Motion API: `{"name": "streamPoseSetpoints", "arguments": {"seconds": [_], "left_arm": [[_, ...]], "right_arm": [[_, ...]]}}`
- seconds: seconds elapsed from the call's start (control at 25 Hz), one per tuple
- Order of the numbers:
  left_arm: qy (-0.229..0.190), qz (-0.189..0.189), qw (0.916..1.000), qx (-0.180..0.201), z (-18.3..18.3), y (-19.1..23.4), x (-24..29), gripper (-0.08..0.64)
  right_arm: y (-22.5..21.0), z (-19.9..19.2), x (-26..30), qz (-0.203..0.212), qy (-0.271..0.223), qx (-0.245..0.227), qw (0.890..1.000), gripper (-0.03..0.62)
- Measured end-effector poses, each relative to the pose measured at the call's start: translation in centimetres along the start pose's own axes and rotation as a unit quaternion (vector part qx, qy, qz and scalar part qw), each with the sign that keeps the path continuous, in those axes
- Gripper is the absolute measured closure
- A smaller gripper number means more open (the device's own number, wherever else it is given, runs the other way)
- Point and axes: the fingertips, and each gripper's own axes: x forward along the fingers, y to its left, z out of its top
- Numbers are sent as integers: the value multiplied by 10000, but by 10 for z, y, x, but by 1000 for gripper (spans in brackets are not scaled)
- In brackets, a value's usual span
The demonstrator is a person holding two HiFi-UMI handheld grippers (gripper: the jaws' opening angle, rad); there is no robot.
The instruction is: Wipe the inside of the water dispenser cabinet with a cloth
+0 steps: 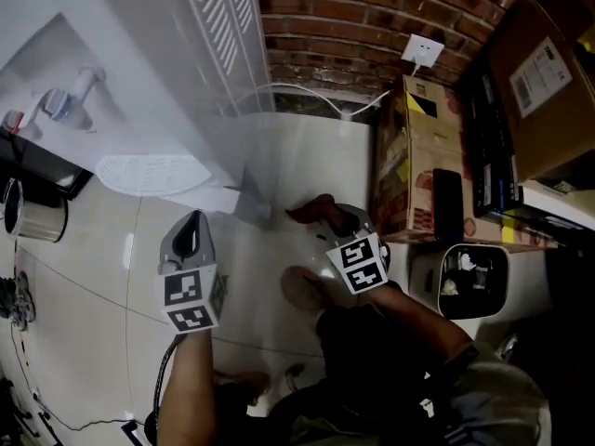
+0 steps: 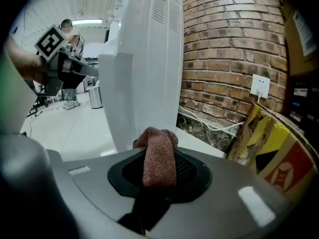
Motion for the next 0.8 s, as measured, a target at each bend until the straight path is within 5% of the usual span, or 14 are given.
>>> {"name": "streamPoseSetpoints", "arguments": {"seconds": [0.4,0.6,0.8], "left_arm": [[-158,14,9999,-34,16,-22,29,565],[25,-184,9996,-224,19,-38,8,566],[171,-693,9971,-263,24,-80,-21,565]], "right_arm": [[-14,-20,23,-32,347,42,9994,491],[-19,-63,61,41,1231,327,9919,408],[-21,-64,60,94,1287,707,9891,357]]}}
